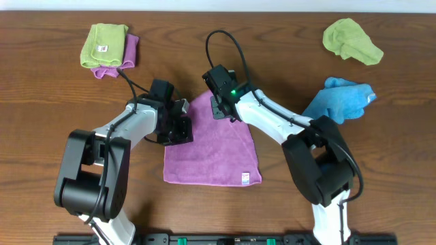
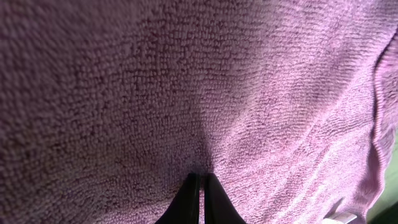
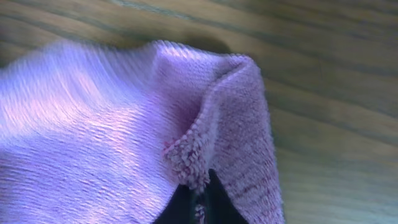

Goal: Fold the cloth

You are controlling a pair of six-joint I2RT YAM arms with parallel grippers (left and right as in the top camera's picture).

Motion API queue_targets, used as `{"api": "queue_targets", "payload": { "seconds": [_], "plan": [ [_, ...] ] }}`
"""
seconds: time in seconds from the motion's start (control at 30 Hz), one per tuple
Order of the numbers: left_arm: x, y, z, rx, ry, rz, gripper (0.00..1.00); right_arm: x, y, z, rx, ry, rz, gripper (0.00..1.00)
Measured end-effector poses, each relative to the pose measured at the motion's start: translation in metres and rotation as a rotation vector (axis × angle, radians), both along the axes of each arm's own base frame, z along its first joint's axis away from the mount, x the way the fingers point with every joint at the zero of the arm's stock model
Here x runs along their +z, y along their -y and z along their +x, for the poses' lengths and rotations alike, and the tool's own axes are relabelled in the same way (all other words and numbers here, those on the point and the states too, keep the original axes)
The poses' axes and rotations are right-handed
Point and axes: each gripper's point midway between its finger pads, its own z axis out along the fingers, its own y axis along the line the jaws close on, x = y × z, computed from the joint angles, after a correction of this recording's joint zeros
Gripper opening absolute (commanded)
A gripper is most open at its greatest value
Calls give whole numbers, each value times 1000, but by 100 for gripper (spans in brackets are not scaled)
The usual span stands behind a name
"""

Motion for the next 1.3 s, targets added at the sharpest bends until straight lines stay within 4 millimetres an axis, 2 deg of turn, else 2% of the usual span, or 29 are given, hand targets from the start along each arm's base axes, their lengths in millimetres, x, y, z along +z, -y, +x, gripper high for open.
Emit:
{"api": "queue_targets", "payload": {
  "seconds": [0.07, 0.17, 0.2, 0.23, 0.3, 0.37, 0.43, 0.47, 0.57, 0.6, 0.67, 0.73, 0.77, 0.83, 0.87, 0.93, 1.03, 1.17, 1.3],
  "plan": [
    [0, 0, 0, 0, 0, 0, 6, 9, 4, 4, -12, 12, -29, 1],
    [0, 0, 0, 0, 0, 0, 6, 35, 9, 20, -48, 72, -76, 1],
    [0, 0, 0, 0, 0, 0, 6, 50, 14, 29, -72, 117, -109, 1],
    [0, 0, 0, 0, 0, 0, 6, 56, 18, 33, -85, 133, -127, 1],
    [0, 0, 0, 0, 0, 0, 6, 60, 31, 34, -110, 139, -177, 9],
    [0, 0, 0, 0, -1, 1, 6, 59, 51, 31, -151, 121, -233, 32],
    [0, 0, 0, 0, -1, 1, 6, 60, 74, 33, -216, 111, -269, 42],
    [0, 0, 0, 0, -1, 1, 6, 60, 88, 35, -252, 104, -284, 42],
    [0, 0, 0, 0, -2, 0, 6, 59, 115, 32, -326, 73, -314, 42],
    [0, 0, 0, 0, -2, 0, 6, 59, 120, 32, -339, 65, -316, 45],
    [0, 0, -1, 3, -6, 0, 16, 58, 118, 29, -347, 46, -286, 55],
    [3, 1, -1, 4, -3, -7, 31, 67, 109, 26, -341, 38, -219, 61],
    [8, 1, -1, 5, 2, -8, 47, 76, 104, 25, -336, 41, -179, 66],
    [24, 1, 0, 3, 41, -14, 88, 104, 94, 22, -320, 64, -82, 74],
    [34, 1, 3, 2, 69, -21, 95, 120, 90, 19, -306, 80, -36, 81],
    [60, 3, 10, 5, 138, -38, 95, 151, 83, 12, -278, 111, 49, 97],
    [91, 3, 14, 20, 210, -53, 95, 181, 80, -9, -234, 101, 116, 99],
    [110, -17, 1, 122, 166, -35, 95, 189, 89, -42, -218, 13, 115, 99],
    [118, -47, -13, 248, 91, -13, 95, 177, 101, -63, -227, -44, 119, 99]
  ]
}}
